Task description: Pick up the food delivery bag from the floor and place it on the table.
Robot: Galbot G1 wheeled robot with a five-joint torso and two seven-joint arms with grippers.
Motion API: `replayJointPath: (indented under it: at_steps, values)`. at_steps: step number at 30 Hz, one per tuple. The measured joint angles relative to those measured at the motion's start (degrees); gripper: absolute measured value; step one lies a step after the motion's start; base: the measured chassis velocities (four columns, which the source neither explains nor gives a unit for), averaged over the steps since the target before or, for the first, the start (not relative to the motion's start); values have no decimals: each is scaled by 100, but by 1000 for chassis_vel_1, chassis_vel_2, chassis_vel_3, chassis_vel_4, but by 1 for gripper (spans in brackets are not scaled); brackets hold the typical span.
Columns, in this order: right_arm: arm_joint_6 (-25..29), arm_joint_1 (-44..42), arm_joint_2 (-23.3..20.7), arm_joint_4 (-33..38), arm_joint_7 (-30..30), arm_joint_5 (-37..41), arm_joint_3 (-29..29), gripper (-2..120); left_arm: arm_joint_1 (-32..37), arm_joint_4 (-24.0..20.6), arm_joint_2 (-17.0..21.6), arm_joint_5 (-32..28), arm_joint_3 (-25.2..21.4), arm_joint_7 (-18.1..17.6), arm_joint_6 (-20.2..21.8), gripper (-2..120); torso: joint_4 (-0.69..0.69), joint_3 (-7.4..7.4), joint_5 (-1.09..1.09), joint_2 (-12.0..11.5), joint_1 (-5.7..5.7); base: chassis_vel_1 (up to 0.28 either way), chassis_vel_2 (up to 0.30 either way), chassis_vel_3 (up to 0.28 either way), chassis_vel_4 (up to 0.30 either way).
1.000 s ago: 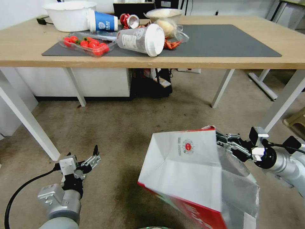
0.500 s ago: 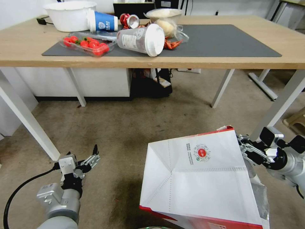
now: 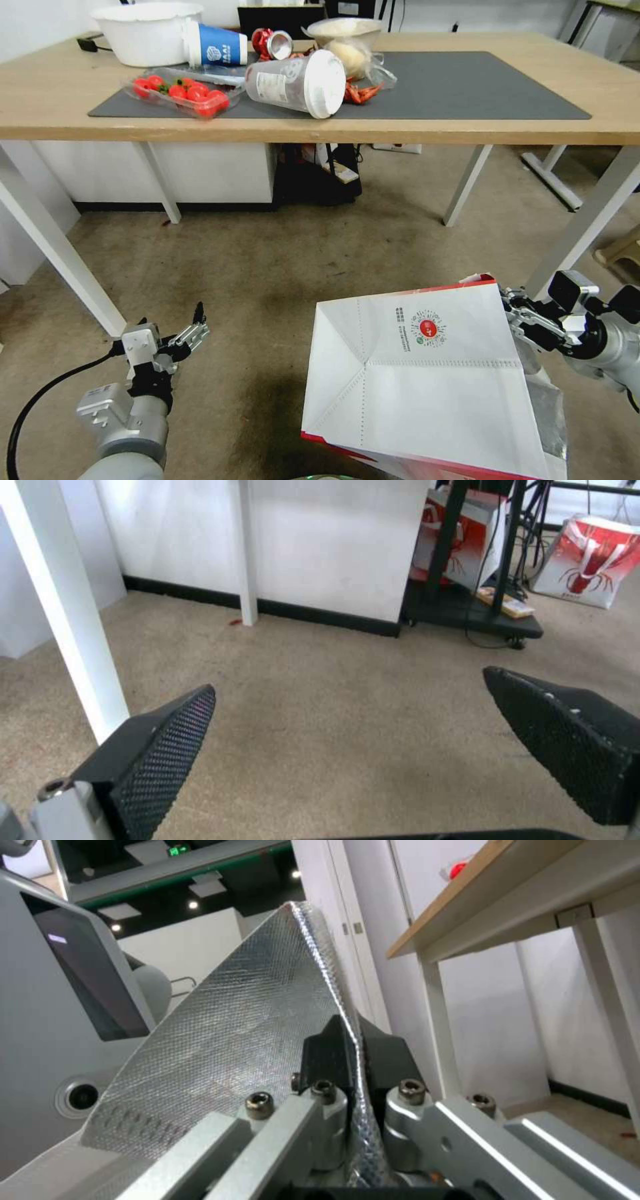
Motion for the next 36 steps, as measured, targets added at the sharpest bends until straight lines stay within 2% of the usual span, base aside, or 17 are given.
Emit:
replayJointPath:
  at_steps: [19,36]
  values:
    - [17,-2,23,-9,-4,-23,-21,0,-20,-5,7,-30,9,-41,50,100,0,395,0,425,28,0,0,0,0]
    - [26,6,26,-28,2,-43,-39,0,-41,8,15,-22,11,-71,85,100,0,746,0,844,97,0,0,0,0]
